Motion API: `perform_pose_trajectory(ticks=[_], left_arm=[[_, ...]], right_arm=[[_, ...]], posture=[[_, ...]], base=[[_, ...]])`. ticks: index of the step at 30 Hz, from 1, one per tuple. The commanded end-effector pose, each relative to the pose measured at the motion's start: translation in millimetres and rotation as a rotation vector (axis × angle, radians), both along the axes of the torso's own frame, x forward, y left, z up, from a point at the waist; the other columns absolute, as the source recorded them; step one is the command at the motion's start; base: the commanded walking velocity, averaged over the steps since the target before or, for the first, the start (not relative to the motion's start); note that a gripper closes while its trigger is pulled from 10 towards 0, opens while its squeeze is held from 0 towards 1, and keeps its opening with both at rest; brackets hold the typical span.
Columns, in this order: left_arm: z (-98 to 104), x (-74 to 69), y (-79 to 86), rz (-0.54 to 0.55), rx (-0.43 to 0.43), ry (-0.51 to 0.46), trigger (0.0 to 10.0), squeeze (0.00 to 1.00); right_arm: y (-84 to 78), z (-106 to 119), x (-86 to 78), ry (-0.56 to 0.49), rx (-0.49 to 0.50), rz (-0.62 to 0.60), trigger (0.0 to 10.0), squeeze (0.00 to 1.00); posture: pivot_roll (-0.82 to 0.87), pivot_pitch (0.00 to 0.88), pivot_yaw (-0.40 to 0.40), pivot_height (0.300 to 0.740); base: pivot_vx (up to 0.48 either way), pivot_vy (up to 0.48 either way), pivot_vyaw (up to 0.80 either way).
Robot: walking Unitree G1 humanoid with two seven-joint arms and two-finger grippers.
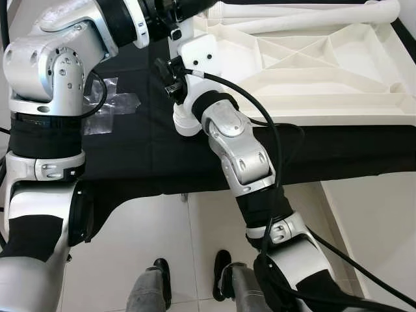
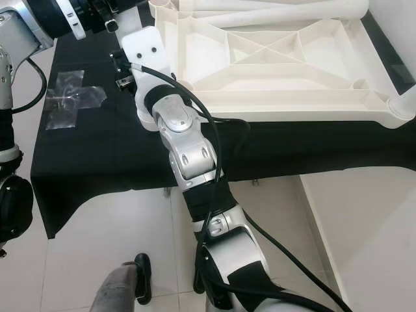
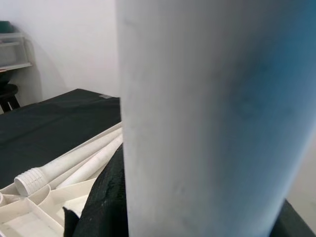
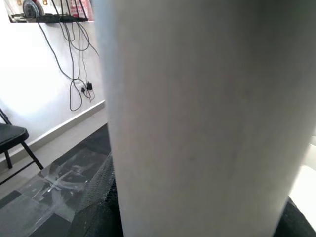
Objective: Building children table
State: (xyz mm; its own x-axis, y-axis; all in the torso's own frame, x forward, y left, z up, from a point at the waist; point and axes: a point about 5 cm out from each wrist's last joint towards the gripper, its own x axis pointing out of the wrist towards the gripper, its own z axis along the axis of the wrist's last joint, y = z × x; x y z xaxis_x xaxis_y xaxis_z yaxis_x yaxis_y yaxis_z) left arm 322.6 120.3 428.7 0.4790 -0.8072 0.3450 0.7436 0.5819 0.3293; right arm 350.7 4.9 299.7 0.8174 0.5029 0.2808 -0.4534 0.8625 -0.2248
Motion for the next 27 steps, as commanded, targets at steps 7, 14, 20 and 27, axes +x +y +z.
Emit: perform_pose_trajectory(ticks=[7,14,20,27], left_arm=[[3,-1.4,-6.3,-0.033,0.022,-0.011,0.0,0.0],[0,-1.2,-7.7,-0.037,0.027,-0.009,0.0,0.0],[0,-2.7,-8.2,-0.044,0.032,-0.007,0.0,0.0],[1,-5.4,-8.7,-0.054,0.036,-0.005,0.0,0.0]], right_arm=[[10.3,-28,-3.2,0.131,-0.101,0.175,10.0,1.0],[-2.0,-8,0.1,-0.022,-0.254,0.57,10.0,1.0],[0.4,2,-8.4,-0.04,-0.335,0.817,10.0,0.0],[4.6,12,-8.7,-0.064,-0.388,0.961,0.0,0.0]], posture=[[0.1,0.316,-0.03,0.74],[0.1,0.32,-0.033,0.74],[0.11,0.328,-0.033,0.74],[0.12,0.341,-0.034,0.74]], base=[[0.0,0.0,0.0],[0.0,0.0,0.0],[0.0,0.0,0.0],[0.0,0.0,0.0]])
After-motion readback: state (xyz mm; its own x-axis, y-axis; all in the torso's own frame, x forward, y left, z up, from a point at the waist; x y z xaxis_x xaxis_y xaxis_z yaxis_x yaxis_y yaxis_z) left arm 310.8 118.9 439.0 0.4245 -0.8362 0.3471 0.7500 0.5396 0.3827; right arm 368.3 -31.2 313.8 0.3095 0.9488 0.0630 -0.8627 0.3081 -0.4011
